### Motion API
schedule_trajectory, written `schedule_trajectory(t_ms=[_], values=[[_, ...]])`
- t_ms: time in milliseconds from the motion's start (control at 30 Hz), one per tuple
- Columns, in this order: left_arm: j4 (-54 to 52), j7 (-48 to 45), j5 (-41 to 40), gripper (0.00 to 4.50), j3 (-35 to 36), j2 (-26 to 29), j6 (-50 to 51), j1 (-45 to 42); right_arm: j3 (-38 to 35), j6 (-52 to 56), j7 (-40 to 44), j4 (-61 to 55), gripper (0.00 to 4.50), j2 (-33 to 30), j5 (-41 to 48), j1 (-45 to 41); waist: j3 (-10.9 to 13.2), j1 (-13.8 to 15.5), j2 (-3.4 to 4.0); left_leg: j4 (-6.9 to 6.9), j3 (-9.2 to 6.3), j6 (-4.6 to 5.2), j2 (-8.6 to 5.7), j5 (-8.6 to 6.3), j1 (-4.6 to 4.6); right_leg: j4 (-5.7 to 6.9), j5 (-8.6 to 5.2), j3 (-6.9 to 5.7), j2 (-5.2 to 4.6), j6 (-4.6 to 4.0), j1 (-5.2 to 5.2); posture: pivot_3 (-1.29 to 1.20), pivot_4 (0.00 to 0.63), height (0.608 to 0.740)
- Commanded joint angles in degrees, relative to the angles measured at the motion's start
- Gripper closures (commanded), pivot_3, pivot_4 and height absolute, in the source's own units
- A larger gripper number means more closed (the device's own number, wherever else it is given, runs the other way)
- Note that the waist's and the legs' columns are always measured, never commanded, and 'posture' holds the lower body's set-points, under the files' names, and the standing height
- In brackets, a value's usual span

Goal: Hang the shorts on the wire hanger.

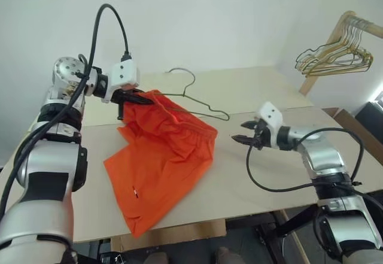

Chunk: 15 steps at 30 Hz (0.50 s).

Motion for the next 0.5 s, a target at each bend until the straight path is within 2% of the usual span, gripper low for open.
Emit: schedule_trajectory(t_ms=[33,167,500], values=[[-0.57,-0.1,-0.33,4.5,1.15,0.95,-1.23,-1.25,-0.48,2.02,4.11,-2.82,1.2,0.97,4.93,1.28,0.0,-0.14,0.0,0.0,0.0,0.0,0.0,0.0,0.03,-0.01,0.0,0.01,0.01,0.0,0.0,0.04,0.0,0.74],[-0.53,-0.06,-0.44,4.5,1.39,0.94,-0.99,-1.47,1.22,0.79,4.51,-1.71,1.2,3.77,5.63,1.8,0.0,-0.12,0.0,0.01,-0.02,0.0,-0.01,0.0,0.07,-0.04,0.0,0.02,0.01,0.0,0.0,0.05,0.0,0.74],[-0.88,-0.1,-0.46,4.5,1.46,1.35,-1.34,-1.04,2.05,-0.35,3.29,9.48,1.2,11.95,5.23,-3.98,0.0,0.24,0.0,0.07,-0.03,0.0,-0.01,0.0,0.1,0.11,0.01,0.03,0.01,-0.01,0.01,0.07,0.0,0.74]])
